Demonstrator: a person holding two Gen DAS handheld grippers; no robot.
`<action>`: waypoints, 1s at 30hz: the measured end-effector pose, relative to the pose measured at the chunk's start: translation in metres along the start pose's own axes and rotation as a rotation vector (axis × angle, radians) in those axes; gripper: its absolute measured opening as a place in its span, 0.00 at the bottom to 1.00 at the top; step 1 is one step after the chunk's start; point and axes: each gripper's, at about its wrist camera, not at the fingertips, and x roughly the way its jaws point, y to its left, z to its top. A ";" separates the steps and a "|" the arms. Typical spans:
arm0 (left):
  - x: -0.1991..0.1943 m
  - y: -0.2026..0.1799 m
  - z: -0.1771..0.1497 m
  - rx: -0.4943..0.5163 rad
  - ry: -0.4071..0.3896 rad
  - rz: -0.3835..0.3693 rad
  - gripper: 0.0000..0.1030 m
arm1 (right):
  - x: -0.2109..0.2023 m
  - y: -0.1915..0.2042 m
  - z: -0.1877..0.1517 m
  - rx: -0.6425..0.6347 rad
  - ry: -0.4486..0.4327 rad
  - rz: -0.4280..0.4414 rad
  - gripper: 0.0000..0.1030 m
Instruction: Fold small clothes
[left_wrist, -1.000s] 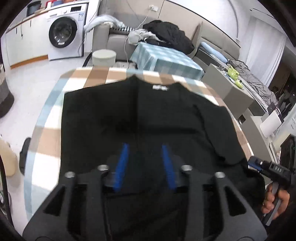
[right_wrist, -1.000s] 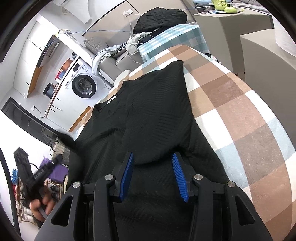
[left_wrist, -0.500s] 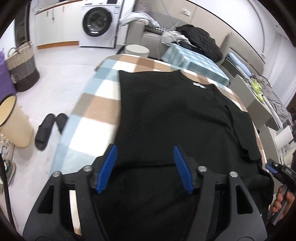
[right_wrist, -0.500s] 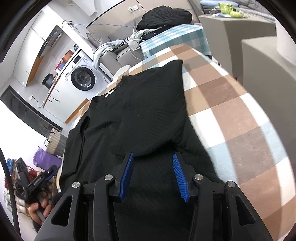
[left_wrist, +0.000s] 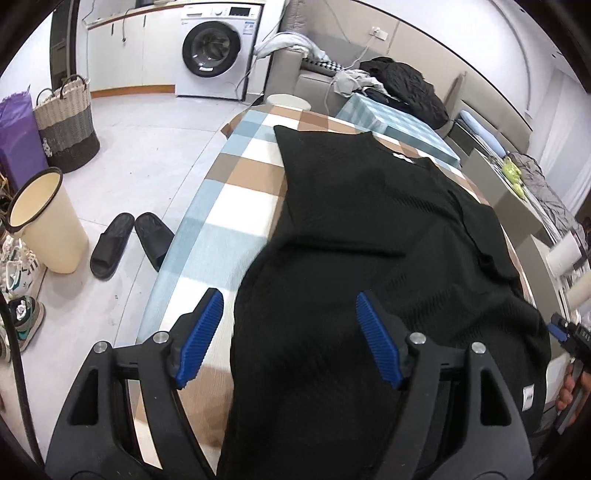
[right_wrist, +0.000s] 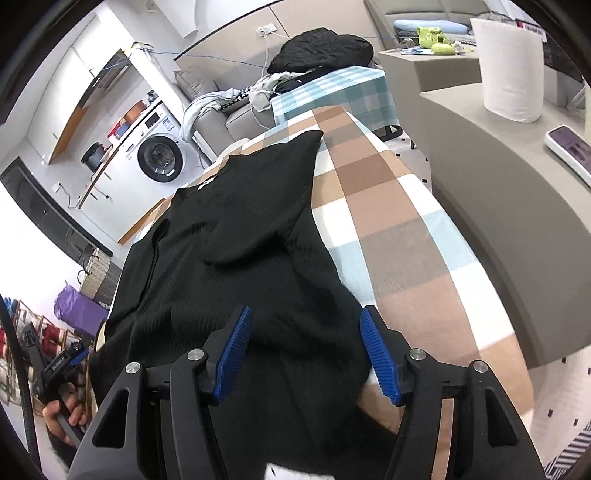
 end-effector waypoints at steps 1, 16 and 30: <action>-0.006 -0.001 -0.005 0.010 -0.007 -0.004 0.70 | -0.004 0.001 -0.004 -0.010 -0.008 0.003 0.60; -0.040 0.001 -0.062 0.078 -0.020 -0.024 0.73 | -0.027 0.000 -0.059 -0.135 -0.005 0.005 0.70; -0.025 0.006 -0.074 0.048 0.021 -0.052 0.85 | -0.024 -0.005 -0.066 -0.184 0.017 -0.013 0.78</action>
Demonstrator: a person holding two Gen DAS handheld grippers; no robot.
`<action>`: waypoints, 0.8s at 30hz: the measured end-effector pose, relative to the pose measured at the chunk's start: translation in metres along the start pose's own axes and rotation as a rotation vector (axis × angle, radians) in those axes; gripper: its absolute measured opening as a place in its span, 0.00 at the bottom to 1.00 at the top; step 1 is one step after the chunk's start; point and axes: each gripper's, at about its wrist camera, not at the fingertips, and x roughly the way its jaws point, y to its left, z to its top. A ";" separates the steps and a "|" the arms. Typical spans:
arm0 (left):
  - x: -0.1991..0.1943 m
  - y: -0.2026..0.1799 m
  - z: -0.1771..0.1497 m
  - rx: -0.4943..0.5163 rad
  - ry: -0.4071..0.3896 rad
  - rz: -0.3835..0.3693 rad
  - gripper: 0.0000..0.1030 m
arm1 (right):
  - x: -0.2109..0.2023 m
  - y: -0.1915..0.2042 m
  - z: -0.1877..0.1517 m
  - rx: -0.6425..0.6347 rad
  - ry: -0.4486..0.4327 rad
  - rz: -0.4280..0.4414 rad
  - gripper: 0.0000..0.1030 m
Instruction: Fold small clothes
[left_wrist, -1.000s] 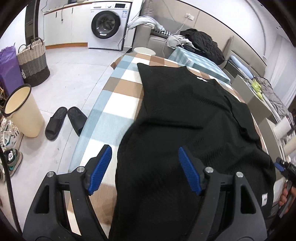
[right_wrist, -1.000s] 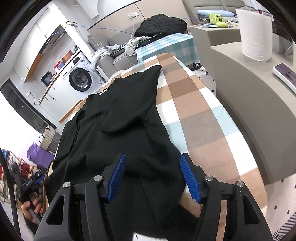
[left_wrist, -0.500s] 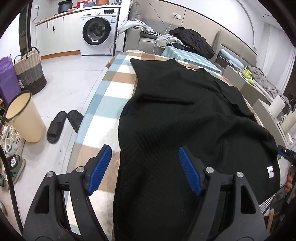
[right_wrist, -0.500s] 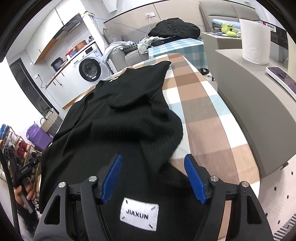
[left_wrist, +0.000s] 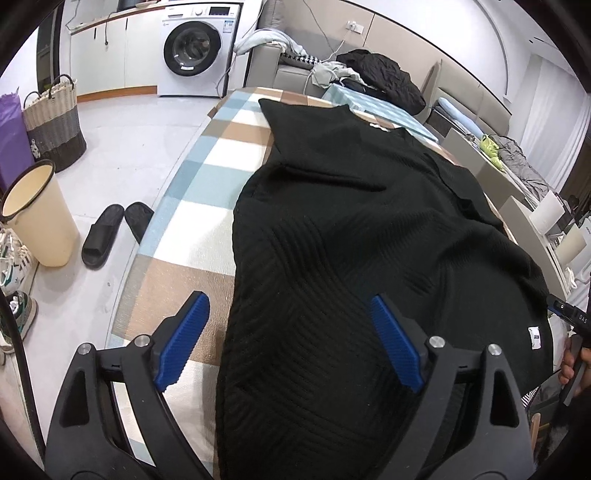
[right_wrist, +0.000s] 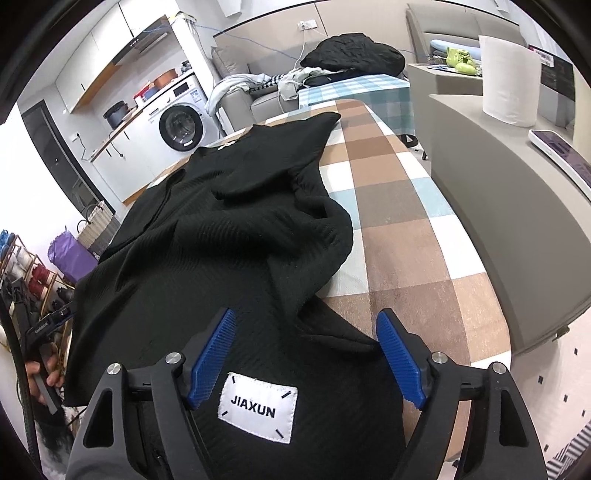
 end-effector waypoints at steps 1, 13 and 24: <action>0.003 0.001 0.000 -0.002 0.008 0.005 0.85 | 0.003 0.000 0.001 -0.009 0.002 0.000 0.78; 0.022 0.008 0.005 -0.037 0.039 0.026 0.34 | 0.030 0.015 0.019 -0.143 -0.011 0.110 0.05; 0.005 0.011 0.007 -0.004 -0.027 -0.044 0.05 | 0.003 -0.033 0.007 0.023 -0.126 0.244 0.04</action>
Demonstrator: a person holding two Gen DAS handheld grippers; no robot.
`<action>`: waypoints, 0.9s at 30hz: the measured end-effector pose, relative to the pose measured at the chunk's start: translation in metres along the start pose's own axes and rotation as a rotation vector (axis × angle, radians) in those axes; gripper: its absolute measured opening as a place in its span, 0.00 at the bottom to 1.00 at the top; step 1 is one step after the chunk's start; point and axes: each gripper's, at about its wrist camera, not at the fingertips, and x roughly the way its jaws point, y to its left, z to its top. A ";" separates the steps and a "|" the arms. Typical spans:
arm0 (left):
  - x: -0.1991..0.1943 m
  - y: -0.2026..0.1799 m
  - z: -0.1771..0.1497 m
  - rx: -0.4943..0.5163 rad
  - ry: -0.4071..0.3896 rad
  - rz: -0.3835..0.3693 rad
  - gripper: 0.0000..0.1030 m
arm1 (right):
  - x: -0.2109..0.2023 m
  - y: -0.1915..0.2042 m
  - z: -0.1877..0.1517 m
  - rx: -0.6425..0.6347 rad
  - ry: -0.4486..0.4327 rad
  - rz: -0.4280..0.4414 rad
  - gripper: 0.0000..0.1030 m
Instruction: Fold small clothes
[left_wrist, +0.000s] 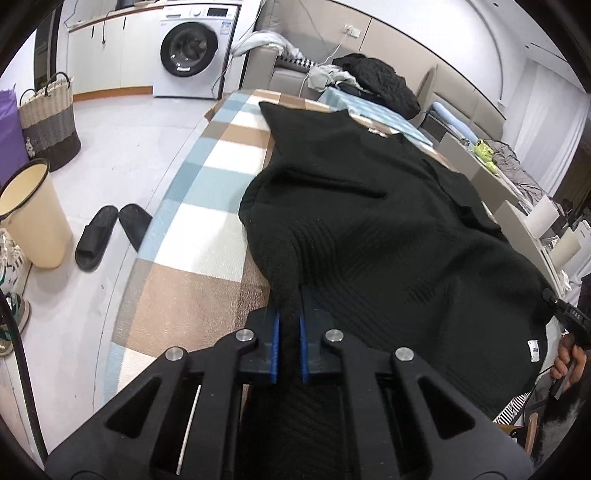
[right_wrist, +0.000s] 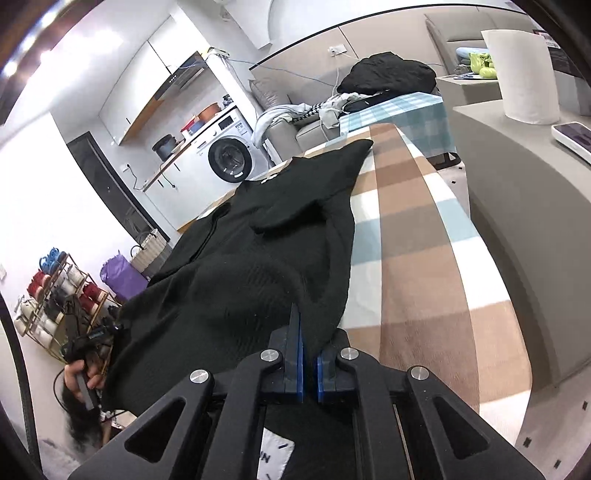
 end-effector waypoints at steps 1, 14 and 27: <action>-0.003 0.001 0.000 -0.001 -0.007 -0.007 0.05 | 0.001 0.000 -0.001 0.000 0.004 -0.006 0.04; -0.026 0.011 -0.004 -0.011 -0.023 -0.050 0.05 | 0.011 0.007 -0.002 -0.025 0.052 -0.035 0.46; -0.016 0.006 -0.008 -0.017 0.007 -0.052 0.07 | 0.016 0.005 0.011 0.035 0.056 0.005 0.06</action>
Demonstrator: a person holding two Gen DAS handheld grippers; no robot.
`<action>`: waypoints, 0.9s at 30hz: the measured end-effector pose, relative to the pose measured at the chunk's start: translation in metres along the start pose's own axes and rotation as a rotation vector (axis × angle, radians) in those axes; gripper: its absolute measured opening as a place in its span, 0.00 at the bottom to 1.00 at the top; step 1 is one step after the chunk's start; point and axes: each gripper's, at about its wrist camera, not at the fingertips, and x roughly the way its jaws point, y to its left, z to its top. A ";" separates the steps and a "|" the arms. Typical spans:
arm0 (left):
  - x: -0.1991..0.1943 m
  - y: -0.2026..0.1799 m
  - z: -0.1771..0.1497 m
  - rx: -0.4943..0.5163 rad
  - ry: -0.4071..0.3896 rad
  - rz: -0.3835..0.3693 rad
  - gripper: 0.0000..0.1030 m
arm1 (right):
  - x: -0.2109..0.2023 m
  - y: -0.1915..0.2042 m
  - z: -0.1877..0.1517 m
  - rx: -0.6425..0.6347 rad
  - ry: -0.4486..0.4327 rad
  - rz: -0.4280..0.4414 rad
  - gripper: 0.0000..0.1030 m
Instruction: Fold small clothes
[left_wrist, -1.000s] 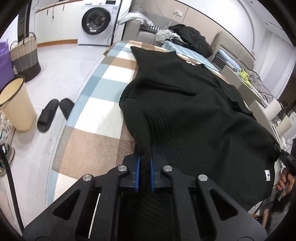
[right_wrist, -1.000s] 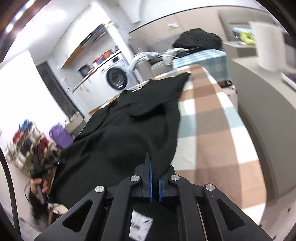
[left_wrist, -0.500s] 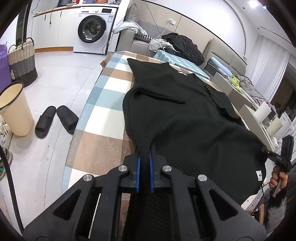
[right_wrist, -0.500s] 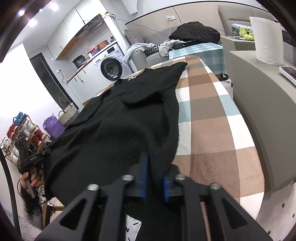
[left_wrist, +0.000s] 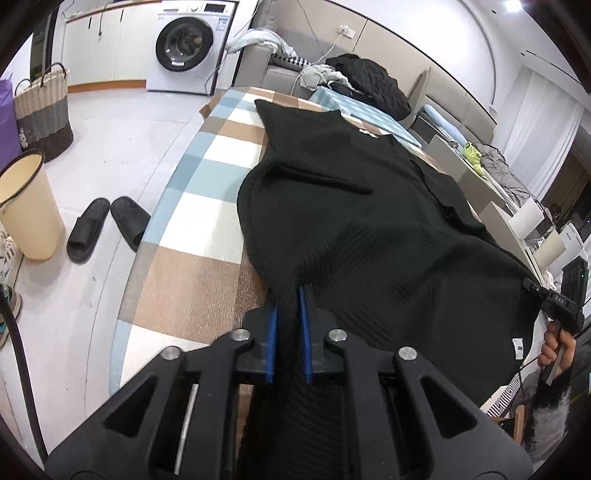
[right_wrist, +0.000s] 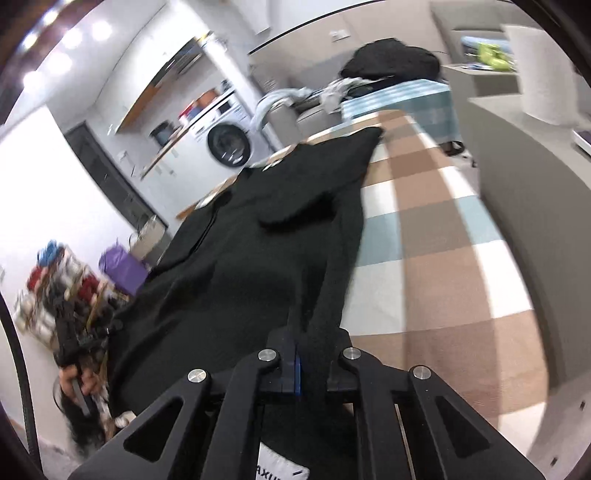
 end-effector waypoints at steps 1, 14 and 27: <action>0.000 0.000 0.000 0.003 -0.005 0.001 0.06 | 0.000 -0.006 0.001 0.027 -0.001 -0.012 0.06; -0.001 -0.001 -0.001 0.009 0.025 0.095 0.28 | -0.053 0.027 -0.015 -0.126 -0.150 -0.345 0.45; -0.030 -0.044 -0.004 0.148 -0.046 0.041 0.74 | 0.001 0.090 -0.036 -0.319 0.012 -0.206 0.71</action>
